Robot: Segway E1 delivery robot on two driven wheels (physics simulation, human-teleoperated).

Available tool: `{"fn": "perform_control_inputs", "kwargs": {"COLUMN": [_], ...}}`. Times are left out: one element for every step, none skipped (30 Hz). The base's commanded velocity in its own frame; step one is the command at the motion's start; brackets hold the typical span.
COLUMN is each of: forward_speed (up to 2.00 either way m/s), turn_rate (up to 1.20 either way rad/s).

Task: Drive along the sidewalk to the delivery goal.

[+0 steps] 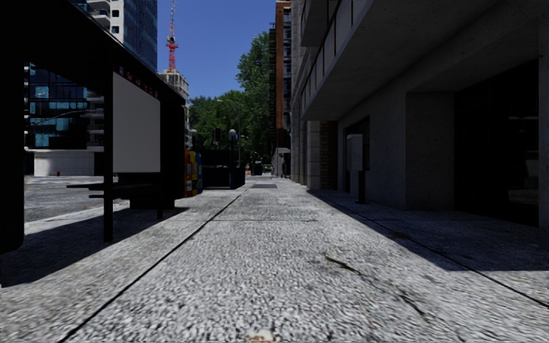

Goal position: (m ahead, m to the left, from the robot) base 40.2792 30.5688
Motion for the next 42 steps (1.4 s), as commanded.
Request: {"fn": "perform_control_inputs", "kwargs": {"forward_speed": [2.0,2.0,2.0,2.0,2.0,2.0,2.0,2.0,2.0,2.0,2.0,2.0,2.0,2.0,2.0,2.0,2.0,2.0,2.0,2.0,2.0,2.0,2.0,2.0,2.0,2.0,2.0,2.0,2.0,2.0,2.0,2.0,2.0,2.0,2.0,2.0,2.0,2.0,2.0,2.0,2.0,2.0], "turn_rate": [0.0,0.0,0.0,0.0,0.0,0.0,0.0,0.0,0.0,0.0,0.0,0.0,0.0,0.0,0.0,0.0,0.0,0.0,0.0,0.0,0.0,0.0,0.0,0.0,0.0,0.0,0.0,0.0,0.0,0.0,0.0,0.0,0.0,0.0,0.0,0.0,0.0,0.0,0.0,0.0,0.0,0.0]}}
